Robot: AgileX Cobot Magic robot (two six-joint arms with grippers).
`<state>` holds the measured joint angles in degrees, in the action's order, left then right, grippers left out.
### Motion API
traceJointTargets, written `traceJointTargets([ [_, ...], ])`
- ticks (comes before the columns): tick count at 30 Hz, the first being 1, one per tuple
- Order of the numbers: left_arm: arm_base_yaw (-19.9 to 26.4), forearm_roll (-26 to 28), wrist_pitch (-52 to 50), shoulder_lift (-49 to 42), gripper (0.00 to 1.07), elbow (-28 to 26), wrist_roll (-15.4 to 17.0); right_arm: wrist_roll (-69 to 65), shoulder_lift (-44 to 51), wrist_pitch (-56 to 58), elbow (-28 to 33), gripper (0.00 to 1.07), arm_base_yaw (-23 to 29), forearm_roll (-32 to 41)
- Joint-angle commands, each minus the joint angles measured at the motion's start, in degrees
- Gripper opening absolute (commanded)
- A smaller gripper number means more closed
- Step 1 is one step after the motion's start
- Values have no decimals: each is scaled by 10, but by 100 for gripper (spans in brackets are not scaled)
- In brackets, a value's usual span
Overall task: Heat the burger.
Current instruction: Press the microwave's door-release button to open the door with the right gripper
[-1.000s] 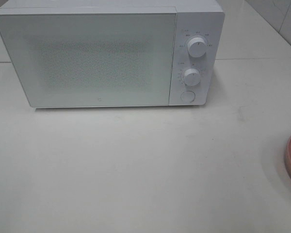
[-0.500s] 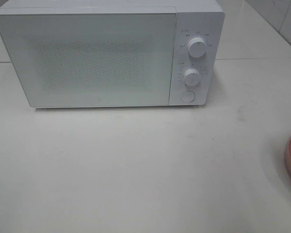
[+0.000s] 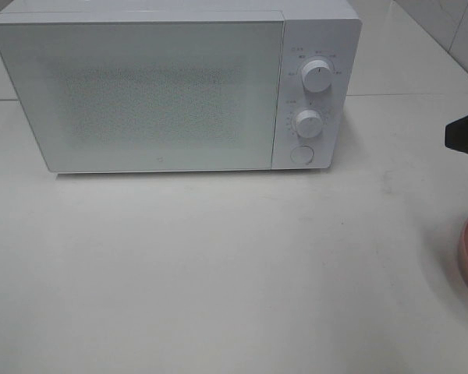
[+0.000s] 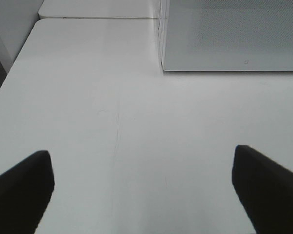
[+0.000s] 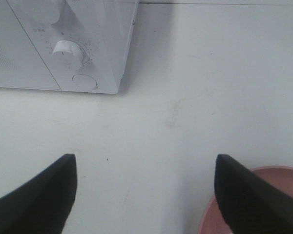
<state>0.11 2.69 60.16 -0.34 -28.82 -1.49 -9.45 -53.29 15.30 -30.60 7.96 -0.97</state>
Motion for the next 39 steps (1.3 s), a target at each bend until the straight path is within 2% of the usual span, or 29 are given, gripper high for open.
traceJointTargets([
  [1, -2, -2, -7, -14, 91, 2, 1, -15, -36, -51, -5, 75, -2, 1],
  [6, -2, -2, -7, -14, 91, 2, 1, -15, -74, -98, 1, 75, -2, 1],
  [11, -2, -2, -7, -14, 91, 2, 1, -14, -111, -205, 43, 75, -2, 1],
  [13, -2, -2, -7, -14, 91, 2, 1, -11, -120, -281, 68, 75, 15, 1],
  [20, -2, -2, -7, -14, 91, 2, 1, 34, -138, -375, 99, 75, 69, 18],
  [28, -2, -2, -7, -14, 91, 2, 1, 131, -201, -417, 99, 75, 127, 107],
  [30, -2, -2, -7, -14, 91, 2, 1, 190, -239, -451, 99, 75, 162, 176],
  [35, -2, -2, -7, -14, 91, 2, 1, 246, -270, -505, 104, 75, 201, 239],
  [36, -2, -2, -7, -14, 91, 2, 1, 266, -284, -542, 105, 75, 222, 277],
  [39, -2, -2, -7, -14, 91, 2, 1, 276, -290, -559, 105, 75, 234, 295],
])
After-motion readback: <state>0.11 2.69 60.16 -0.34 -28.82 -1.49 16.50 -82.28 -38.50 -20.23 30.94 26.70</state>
